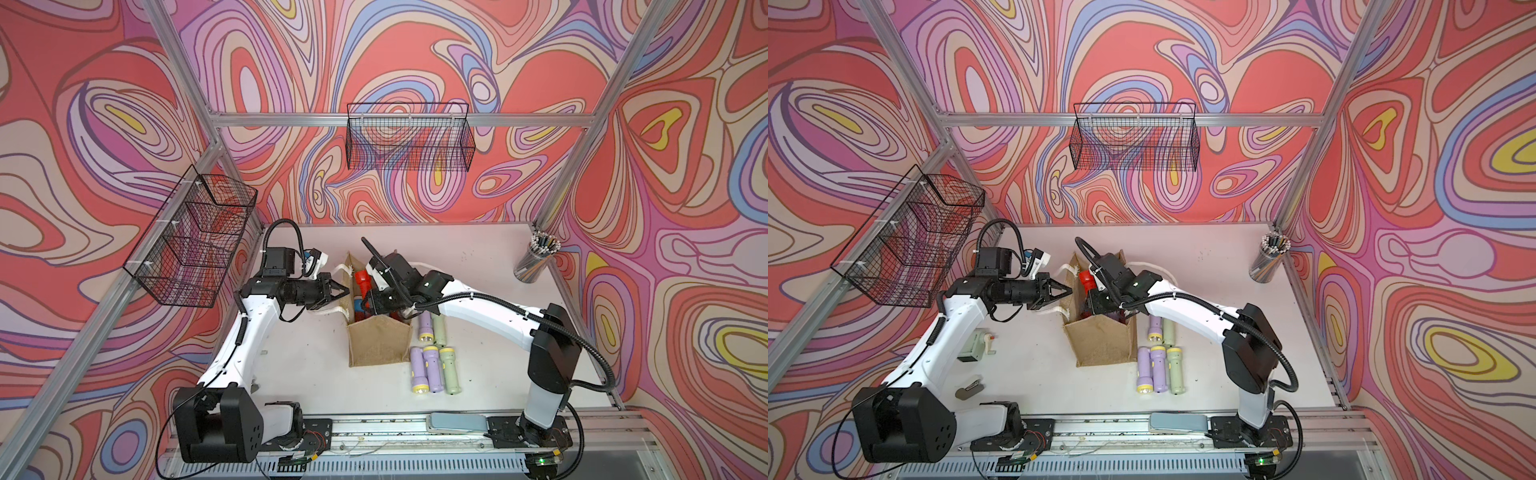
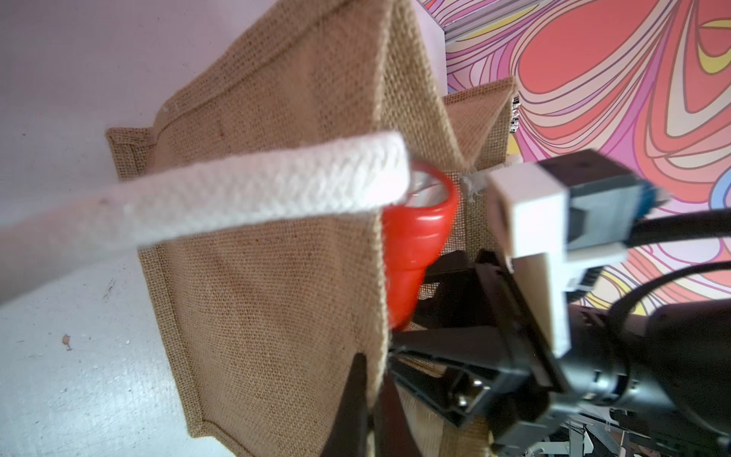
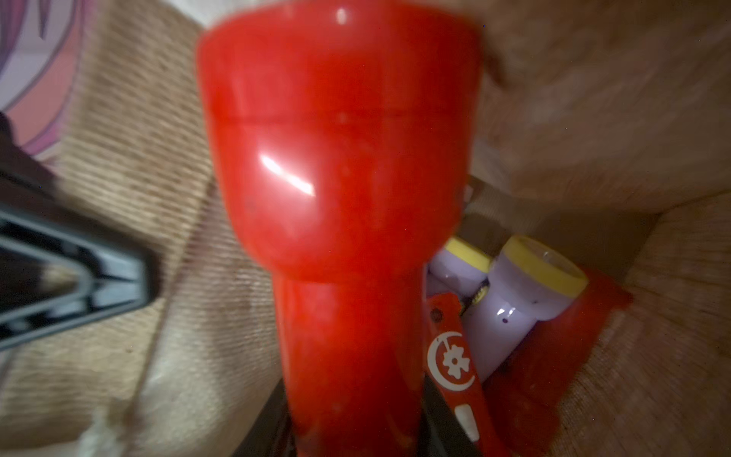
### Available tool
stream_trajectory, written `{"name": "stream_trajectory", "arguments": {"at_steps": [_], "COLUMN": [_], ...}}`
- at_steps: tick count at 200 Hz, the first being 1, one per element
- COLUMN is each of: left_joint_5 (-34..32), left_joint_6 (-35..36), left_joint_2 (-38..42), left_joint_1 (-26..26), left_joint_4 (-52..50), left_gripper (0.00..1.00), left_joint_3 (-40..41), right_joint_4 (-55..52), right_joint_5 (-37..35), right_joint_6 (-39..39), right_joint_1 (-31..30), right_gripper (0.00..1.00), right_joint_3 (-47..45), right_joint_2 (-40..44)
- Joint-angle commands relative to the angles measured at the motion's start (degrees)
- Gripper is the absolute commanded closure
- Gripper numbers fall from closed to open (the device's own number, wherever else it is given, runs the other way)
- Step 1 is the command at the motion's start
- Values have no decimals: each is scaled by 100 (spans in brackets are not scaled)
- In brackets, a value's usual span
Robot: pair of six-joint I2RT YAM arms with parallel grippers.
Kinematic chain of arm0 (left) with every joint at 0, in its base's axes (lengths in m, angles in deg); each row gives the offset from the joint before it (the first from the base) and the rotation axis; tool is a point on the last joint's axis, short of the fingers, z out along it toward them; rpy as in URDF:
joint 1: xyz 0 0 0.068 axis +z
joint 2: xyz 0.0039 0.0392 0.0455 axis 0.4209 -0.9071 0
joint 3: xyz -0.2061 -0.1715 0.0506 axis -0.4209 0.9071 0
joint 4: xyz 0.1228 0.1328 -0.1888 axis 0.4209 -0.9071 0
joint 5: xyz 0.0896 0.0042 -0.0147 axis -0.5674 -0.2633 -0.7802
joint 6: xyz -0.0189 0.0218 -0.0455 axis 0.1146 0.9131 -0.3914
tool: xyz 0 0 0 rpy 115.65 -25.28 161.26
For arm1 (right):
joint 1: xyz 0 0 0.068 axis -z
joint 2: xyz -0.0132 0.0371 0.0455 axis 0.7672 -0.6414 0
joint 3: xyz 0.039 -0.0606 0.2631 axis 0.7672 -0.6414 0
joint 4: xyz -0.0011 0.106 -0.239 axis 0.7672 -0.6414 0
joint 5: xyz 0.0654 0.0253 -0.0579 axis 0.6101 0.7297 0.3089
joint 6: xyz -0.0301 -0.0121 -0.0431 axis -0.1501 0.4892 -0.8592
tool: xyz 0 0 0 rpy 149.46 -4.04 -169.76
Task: Put the flashlights into the tote bags
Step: Place the flashlight in the canvas bag.
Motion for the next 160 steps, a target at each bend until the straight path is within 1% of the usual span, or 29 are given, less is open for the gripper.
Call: {"name": "stream_trajectory", "arguments": {"at_steps": [1,18,48,64,104,138,151,160], "left_joint_5": [38,40,42,45,46,43,44,43], "left_joint_6": [54,50,54,44,40,49,51,49], "left_joint_2": [110,117,101,92,83,84,83,74], "left_joint_1": [1,-5,-1,-6,-8,-3,-3,-3], "left_joint_4": [55,55,55,55,46,46,47,43], "left_gripper": [98,97,97,98,98,97,98,98], "left_joint_3": [46,48,39,21,20,13,22,21], "right_joint_4": [-65,-355,-1222,-1423,-1518,-1793,-1796,-1809], "right_joint_5": [189,68,-767,-1010,-1062,-1245,-1272,-1276], "right_joint_6": [28,16,160,275,345,335,336,335], "right_joint_1": [-35,-37,-35,-35,-29,-37,-35,-33], "right_gripper": [82,82,82,82,82,80,78,72], "right_joint_3": [-118,-98,125,173,223,354,358,371], "right_joint_2": [-39,-157,-407,-511,-775,-978,-965,-943]}}
